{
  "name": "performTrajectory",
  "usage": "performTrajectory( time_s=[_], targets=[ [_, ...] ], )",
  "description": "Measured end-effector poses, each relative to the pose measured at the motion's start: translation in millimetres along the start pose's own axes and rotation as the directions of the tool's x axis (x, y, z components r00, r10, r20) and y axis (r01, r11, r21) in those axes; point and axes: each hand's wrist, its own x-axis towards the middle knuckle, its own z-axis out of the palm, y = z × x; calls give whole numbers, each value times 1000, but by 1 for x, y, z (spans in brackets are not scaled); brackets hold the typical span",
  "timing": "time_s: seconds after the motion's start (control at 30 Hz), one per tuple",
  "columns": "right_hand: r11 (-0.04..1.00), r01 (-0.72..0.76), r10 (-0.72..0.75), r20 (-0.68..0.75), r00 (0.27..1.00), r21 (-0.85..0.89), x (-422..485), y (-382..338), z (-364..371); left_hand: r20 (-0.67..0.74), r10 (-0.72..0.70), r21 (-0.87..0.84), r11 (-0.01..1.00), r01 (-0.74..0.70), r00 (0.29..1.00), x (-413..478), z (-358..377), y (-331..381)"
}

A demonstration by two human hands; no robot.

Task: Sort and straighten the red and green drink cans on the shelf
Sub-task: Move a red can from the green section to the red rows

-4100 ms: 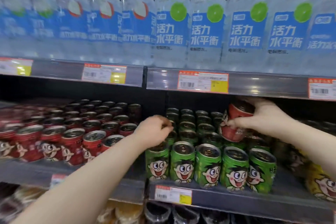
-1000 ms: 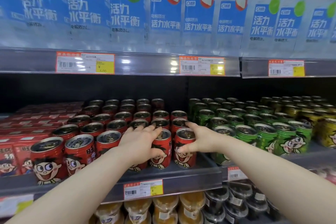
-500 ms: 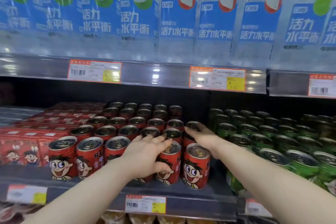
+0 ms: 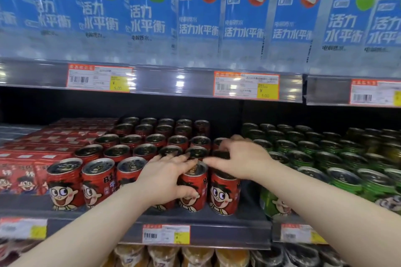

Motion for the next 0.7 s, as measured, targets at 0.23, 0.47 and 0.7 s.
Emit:
performTrajectory(
  time_s=[0.23, 0.47, 0.7],
  targets=[
    [993, 53, -42, 105, 994, -107, -30, -7, 17, 17, 29, -46, 999, -28, 999, 1, 4, -8],
    [1000, 28, -28, 70, 997, 1, -31, 0, 23, -41, 71, -186, 979, -77, 997, 0, 1, -10],
    [998, -36, 38, 29, 999, -57, -39, -14, 26, -205, 81, -32, 996, -89, 975, -7, 6, -2]
  ],
)
